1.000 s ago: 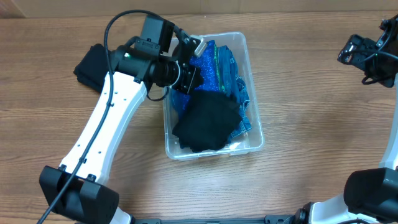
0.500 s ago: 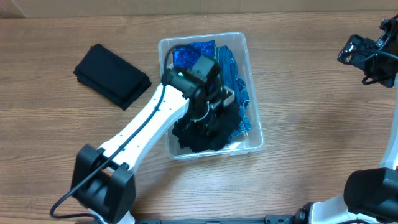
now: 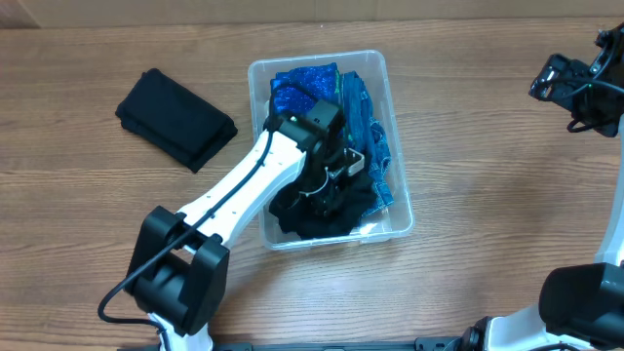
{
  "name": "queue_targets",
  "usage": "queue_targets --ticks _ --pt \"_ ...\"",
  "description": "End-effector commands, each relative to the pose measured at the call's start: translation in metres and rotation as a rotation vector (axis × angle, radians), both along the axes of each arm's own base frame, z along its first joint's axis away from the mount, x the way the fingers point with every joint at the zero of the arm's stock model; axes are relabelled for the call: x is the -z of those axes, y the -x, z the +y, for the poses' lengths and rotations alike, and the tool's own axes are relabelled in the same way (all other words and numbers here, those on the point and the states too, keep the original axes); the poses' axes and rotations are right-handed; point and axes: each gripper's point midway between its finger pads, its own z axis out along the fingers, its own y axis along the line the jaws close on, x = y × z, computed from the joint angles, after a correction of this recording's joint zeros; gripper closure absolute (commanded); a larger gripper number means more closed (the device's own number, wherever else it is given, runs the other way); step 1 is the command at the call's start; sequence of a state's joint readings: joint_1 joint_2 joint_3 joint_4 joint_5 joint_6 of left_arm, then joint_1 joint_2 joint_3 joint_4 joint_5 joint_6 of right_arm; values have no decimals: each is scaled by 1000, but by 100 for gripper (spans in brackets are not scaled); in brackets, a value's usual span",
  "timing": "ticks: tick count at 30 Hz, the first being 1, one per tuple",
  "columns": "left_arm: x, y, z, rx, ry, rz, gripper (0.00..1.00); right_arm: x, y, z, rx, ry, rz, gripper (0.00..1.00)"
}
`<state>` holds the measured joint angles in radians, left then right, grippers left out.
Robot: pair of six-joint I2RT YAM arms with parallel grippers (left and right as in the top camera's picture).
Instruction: Pack container
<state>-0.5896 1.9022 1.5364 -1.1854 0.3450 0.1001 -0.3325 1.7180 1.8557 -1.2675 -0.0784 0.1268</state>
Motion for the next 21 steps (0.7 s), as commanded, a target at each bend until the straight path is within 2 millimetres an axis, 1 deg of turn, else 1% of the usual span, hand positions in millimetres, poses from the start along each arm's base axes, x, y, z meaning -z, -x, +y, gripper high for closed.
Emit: queue_targets --ticks 1,3,4,5,6,7,8,9,10,11,12,14,15,17,19,21 --pt "-44 -37 -1 -9 -17 -158 96 -4 -1 0 1 -1 -14 0" --pt "-75 -57 8 -42 -28 -253 95 -4 -1 0 1 -1 -14 0" --pt "-90 -67 13 -64 -29 -300 90 -4 -1 0 1 -1 -14 0" --pt "-105 -77 20 -94 -26 -346 70 -4 -1 0 1 -1 -14 0" --pt "-122 -90 31 -145 -27 -399 44 -4 -1 0 1 0 -15 0" --pt "-135 -99 41 -194 -27 -436 37 -4 -1 0 1 0 -15 0" --pt "-146 -108 53 -243 -26 -466 35 -4 -1 0 1 0 -15 0" --pt "-156 -117 67 -296 -26 -491 27 -4 -1 0 1 0 -15 0" --pt "-165 -128 87 -377 -26 -513 15 -4 -1 0 1 0 -15 0" --pt "-170 -136 105 -452 -24 -520 5 -4 -1 0 1 0 -15 0" --pt "-172 -148 134 -577 -23 -517 0 -4 -1 0 1 0 -15 0" --pt "-171 -161 177 -753 -16 -490 0 -4 -1 0 1 0 -15 0" --pt "-169 -165 192 -814 -12 -477 0 -4 -1 0 1 0 -15 0" --pt "-160 -175 237 -976 14 -436 0 -4 -1 0 1 0 -15 0" --pt "-149 -183 267 -1081 57 -395 0 -4 -1 0 1 -1 -14 0" --pt "-129 -189 295 -1173 113 -338 0 -4 0 0 1 -1 -14 0"
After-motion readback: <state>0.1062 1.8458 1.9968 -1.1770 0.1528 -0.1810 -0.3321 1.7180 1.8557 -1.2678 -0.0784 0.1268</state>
